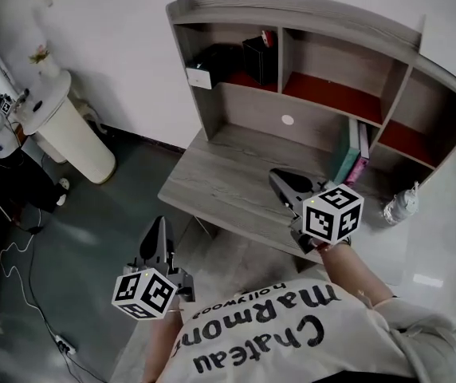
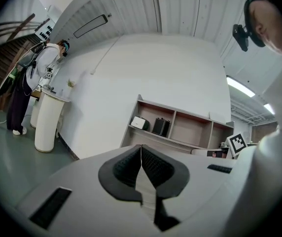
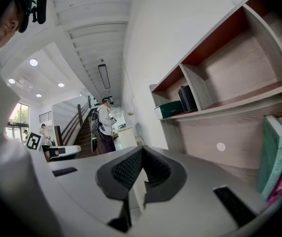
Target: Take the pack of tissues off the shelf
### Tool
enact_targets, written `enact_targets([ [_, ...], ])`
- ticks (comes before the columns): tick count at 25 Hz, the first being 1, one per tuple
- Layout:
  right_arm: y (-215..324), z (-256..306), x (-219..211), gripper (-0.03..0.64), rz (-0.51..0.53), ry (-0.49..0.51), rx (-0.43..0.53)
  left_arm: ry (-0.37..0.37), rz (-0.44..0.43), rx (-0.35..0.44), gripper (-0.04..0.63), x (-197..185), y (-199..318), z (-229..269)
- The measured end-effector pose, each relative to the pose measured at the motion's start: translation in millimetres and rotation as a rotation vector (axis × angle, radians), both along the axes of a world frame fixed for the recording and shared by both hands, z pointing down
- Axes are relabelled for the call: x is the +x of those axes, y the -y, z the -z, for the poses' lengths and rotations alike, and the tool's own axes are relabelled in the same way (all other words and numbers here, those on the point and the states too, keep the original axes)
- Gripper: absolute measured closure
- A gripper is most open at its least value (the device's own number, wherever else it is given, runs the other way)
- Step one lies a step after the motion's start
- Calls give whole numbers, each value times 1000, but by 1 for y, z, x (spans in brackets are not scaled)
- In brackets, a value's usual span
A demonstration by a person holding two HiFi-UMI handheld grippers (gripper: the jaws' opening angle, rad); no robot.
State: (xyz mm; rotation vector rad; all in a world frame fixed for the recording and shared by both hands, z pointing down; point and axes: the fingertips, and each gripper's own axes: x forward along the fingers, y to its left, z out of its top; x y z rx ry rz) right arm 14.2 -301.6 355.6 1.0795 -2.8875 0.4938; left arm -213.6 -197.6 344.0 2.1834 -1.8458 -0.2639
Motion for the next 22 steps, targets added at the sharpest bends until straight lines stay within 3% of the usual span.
enact_targets([
  [10, 33, -4, -50, 611, -85, 22, -9, 32, -51, 5, 577, -71, 36, 4],
  [17, 49, -13, -77, 611, -96, -129, 52, 11, -39, -22, 577, -104, 49, -14],
  [22, 66, -19, -83, 611, -94, -116, 1, -13, -31, -48, 577, -112, 61, -25],
])
